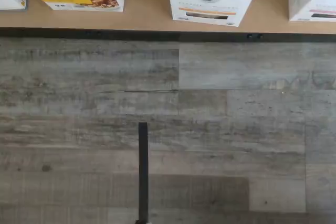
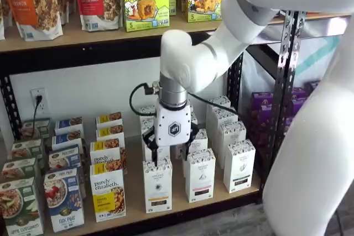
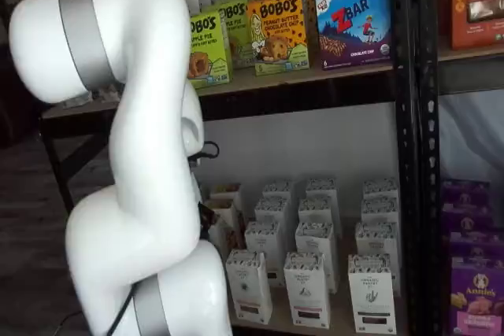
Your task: Pick up the white box with a yellow strip in the middle, on the bottom shelf, the fourth box from the left
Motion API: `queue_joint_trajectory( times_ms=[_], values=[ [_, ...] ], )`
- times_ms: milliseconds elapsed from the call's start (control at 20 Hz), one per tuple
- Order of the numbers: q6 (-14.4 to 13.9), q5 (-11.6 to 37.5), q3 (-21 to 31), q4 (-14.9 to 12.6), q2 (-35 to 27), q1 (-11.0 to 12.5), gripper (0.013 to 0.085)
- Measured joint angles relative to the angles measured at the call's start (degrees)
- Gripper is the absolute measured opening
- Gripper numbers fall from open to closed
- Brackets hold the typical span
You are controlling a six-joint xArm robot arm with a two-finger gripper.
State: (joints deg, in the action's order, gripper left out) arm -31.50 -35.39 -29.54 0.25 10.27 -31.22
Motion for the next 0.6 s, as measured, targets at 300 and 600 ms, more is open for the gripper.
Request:
queue_joint_trajectory(
  times_ms=[300, 600],
  values=[
    [0.4, 4.1, -1.9, 0.6, -6.2, -0.1, 0.0850],
    [2.4, 6.9, -3.7, 2.3, -11.9, 0.3, 0.0850]
  ],
)
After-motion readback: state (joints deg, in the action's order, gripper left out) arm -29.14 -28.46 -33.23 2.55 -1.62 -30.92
